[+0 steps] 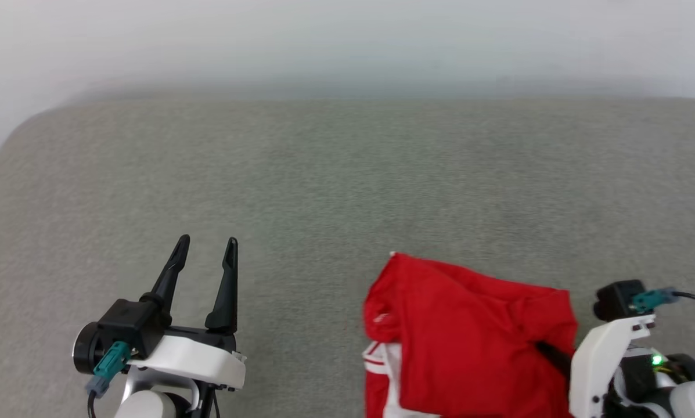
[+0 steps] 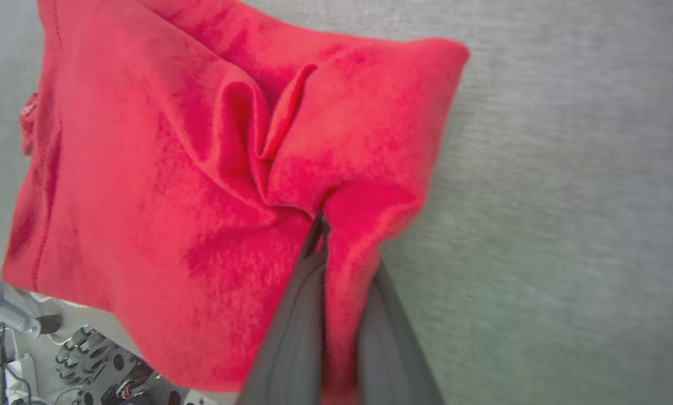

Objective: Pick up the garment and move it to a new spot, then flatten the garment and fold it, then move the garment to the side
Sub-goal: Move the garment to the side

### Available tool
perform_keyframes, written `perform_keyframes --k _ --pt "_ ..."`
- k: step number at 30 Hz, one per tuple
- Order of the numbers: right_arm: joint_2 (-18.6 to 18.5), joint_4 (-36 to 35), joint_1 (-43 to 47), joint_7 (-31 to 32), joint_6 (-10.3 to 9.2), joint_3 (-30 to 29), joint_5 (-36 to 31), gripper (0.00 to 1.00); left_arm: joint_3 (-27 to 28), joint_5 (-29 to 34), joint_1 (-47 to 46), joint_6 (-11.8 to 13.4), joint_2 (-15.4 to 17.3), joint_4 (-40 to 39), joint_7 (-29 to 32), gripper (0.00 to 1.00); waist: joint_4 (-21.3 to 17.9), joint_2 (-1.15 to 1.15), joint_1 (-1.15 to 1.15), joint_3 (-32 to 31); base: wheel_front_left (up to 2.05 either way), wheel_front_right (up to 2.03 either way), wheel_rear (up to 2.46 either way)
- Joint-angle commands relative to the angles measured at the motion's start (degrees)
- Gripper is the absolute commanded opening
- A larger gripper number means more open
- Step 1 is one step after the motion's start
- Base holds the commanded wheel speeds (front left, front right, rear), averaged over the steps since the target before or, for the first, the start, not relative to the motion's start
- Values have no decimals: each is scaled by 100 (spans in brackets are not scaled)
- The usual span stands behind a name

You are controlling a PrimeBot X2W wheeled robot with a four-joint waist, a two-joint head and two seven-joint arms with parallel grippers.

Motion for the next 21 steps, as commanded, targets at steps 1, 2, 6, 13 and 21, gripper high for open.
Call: perform_keyframes --k 1,2,6,13,21 --pt "-77 -38 67 -1 -6 -158 -172 0 -13 35 34 -2 41 -50 4 100 -338 0 0 -76 0 0 0" --pt "-99 -53 61 17 -6 -218 -282 0 -5 44 37 14 58 -85 8 100 -461 0 0 -56 0 0 0" --pt "-69 -123 -40 21 -6 -478 -535 0 -28 55 10 23 117 -222 62 100 -921 0 0 101 0 0 0" --pt "65 92 -821 -422 -6 -905 -905 0 -115 145 -342 -59 255 -539 238 100 -1666 0 0 839 0 0 0" --pt "-165 704 -1982 -932 -6 -1706 -1632 0 -275 323 -1120 -273 453 -875 425 100 -1934 0 0 1967 0 0 0"
